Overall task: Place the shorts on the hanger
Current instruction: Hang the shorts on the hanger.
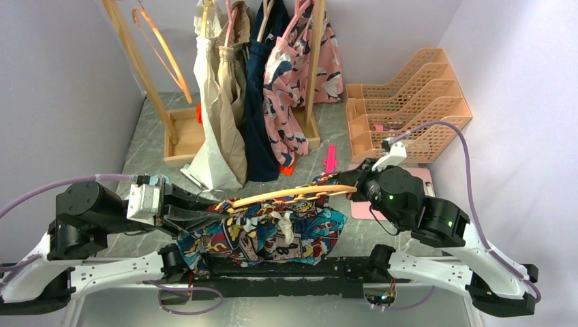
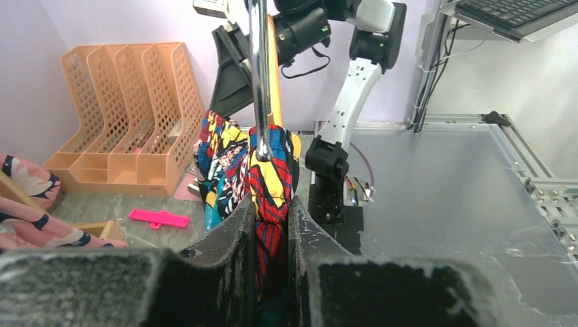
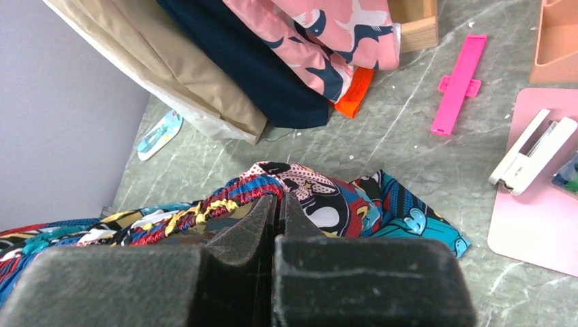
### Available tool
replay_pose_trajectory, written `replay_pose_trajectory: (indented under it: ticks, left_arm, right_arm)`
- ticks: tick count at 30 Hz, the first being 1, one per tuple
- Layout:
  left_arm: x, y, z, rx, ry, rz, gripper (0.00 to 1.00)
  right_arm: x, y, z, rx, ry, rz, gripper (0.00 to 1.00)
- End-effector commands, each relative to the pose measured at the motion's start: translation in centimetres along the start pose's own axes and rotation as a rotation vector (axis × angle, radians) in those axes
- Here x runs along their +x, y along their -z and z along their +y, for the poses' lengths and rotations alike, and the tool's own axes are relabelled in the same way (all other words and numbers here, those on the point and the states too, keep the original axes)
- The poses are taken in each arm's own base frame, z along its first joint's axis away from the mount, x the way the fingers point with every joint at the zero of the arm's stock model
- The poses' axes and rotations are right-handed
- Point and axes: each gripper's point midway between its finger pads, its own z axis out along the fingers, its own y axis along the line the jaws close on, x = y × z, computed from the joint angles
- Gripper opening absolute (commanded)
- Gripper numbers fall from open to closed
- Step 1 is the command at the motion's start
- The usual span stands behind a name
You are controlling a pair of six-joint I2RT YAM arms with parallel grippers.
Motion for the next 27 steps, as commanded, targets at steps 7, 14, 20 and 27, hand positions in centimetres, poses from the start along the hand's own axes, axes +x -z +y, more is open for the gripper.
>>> replay_pose_trajectory:
  ticks: [7,14,20,27]
  left_arm:
    - [-5.5,1.8,-1.8,0.070,-0.021,-0.243,0.07]
    - [-7.1,1.4,-1.9,0.085,-0.053,-0.307,0.07]
    - [-5.1,0.7,-0.8,0.034,-0.016,-0.191,0.07]
    - [-2.9,1.8,1.7,-0.125,0.009,-0.110,0.07]
  right_arm:
    - [-0.2,-1.0,2.9,-0.118,0.025,-0.010,0.00]
    - [0.8,-1.5,3.5,-0.142,0.035,0.023,0.00]
    - [-1.1,-0.2,2.5,-0.117,0.021,-0.037,0.00]
    - [-2.9,2.0,1.0,-0.090,0.012,-0.084,0.00]
